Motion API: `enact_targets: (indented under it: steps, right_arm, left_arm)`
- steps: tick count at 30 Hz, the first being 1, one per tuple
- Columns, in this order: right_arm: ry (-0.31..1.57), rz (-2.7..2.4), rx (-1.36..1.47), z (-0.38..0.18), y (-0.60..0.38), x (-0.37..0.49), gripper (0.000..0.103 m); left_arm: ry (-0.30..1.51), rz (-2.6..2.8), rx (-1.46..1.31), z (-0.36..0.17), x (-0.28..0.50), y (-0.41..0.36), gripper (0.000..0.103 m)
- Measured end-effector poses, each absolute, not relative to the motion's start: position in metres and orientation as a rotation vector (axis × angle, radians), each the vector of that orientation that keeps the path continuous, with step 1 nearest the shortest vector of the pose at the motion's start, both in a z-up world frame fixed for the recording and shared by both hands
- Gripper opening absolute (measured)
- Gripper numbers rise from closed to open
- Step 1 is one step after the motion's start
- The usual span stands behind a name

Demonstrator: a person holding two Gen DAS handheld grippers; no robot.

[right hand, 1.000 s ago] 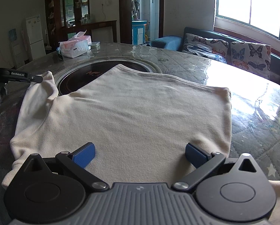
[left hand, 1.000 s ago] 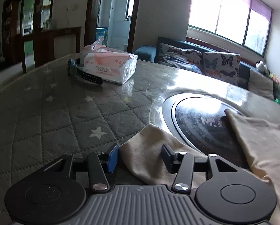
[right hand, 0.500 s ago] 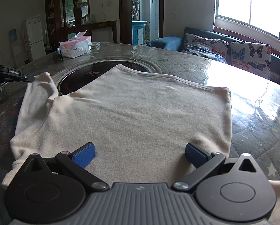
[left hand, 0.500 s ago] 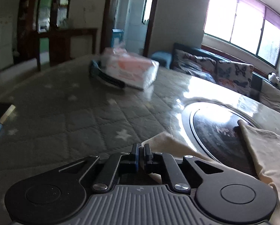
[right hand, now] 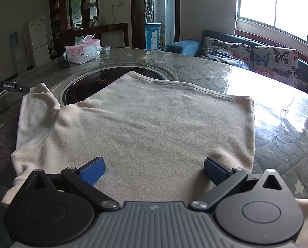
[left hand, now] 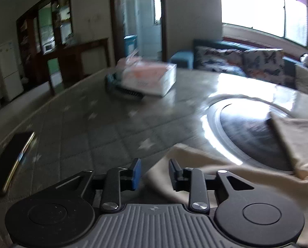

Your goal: Fold clothes

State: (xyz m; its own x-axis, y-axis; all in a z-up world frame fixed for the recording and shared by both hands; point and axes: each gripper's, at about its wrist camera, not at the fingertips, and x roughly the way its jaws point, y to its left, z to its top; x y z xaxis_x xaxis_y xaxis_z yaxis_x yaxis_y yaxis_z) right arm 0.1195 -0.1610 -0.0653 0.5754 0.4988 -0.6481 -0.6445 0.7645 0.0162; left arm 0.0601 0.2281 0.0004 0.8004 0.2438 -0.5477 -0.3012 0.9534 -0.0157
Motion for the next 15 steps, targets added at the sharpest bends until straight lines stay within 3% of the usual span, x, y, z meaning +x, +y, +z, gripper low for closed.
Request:
enact_targets:
  steps: [7,15]
  right_arm:
    - [0.681,0.676,-0.232,-0.065,-0.161,0.119,0.103]
    - [0.681,0.676,-0.232,-0.065,-0.161,0.119,0.103]
  left_arm:
    - [0.568,0.050,-0.080,0.011,0.070,0.166,0.037]
    - [0.617,-0.206,-0.087,-0.008,0.098,0.106,0.030]
